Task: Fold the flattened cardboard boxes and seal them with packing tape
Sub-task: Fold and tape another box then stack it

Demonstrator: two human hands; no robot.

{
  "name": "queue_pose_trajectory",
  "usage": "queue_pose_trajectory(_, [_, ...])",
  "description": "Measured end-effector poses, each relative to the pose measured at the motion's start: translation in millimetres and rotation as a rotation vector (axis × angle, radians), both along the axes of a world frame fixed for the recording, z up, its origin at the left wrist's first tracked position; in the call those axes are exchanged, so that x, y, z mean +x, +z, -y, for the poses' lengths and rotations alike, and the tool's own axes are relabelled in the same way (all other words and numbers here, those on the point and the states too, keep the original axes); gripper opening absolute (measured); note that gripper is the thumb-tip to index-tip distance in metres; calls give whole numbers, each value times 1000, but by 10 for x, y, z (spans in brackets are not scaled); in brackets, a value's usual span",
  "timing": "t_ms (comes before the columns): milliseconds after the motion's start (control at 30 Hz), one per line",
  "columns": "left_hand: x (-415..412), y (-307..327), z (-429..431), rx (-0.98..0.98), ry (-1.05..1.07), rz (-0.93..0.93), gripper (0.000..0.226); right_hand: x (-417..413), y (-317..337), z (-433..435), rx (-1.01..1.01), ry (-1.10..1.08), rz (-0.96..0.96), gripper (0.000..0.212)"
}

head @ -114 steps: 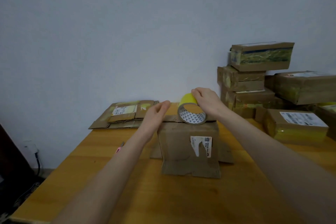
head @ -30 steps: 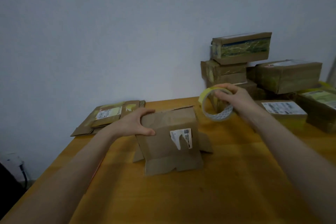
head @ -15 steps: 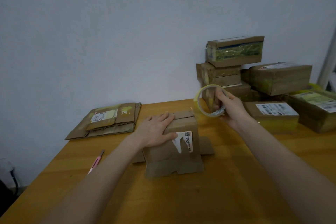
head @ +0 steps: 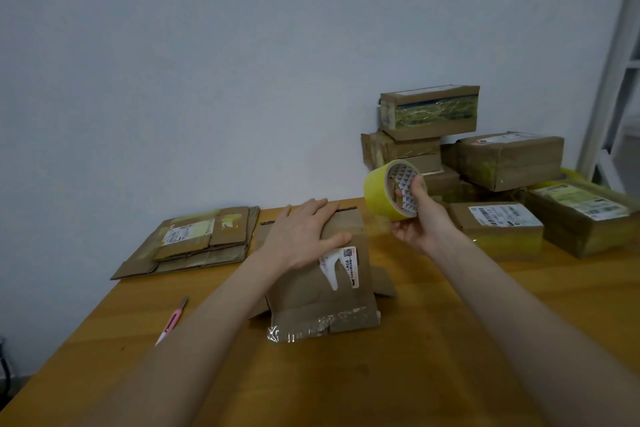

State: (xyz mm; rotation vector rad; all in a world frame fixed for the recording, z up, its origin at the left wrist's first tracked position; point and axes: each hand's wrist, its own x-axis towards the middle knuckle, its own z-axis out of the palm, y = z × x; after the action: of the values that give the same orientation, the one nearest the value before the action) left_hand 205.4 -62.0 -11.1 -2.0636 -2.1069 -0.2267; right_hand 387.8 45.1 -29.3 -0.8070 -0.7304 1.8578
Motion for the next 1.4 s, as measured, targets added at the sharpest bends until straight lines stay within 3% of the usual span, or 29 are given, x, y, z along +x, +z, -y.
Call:
queue_pose_trajectory(67, [108,26,3,185,-23,59,58,-15,14,11,0,-12,9,40])
queue_pose_trajectory(133, [301,93,37,334,5,365,46,-31,32,17,9,-36,3,41])
queue_pose_trajectory(167, [397,137,36,315,31,612,47,-40,51,24,12,-46,-8,41])
queue_pose_trajectory(267, [598,285,4,-40,112,1259,52,-87,137,51,72,-45,-3,42])
queue_pose_trajectory(367, [584,331,-11,-142,147,1623,25,-154,202,80,191,-31,57,42])
queue_pose_trajectory(500, [307,388,-10,11,254,1642,18,-219,367,103,505,-49,173,34])
queue_pose_trajectory(600, [-198,519,76,251,357,1772,15,-192,504,36,675,-74,343,42])
queue_pose_trajectory(700, [-490,552,229,243,381,1717,17,-212,521,-7,612,-28,238,47])
queue_pose_trajectory(767, [-370,507,243,74,336,1691,35,-357,528,32,526,34,49,38])
queue_pose_trajectory(867, [-56,444,129,-142,208,1836,55,-600,530,125,439,84,-108,26])
queue_pose_trajectory(933, [70,436,64,-151,134,1976,53,-668,522,166,386,93,-123,29])
queue_pose_trajectory(1067, [111,413,43,-51,158,2094,21,-652,492,143,270,91,-240,33])
queue_pose_trajectory(1267, [-94,448,115,-13,291,1873,15,-367,459,103,431,343,-42,38])
queue_pose_trajectory(1400, [-254,489,178,37,326,1699,13,-322,525,104,528,254,112,30])
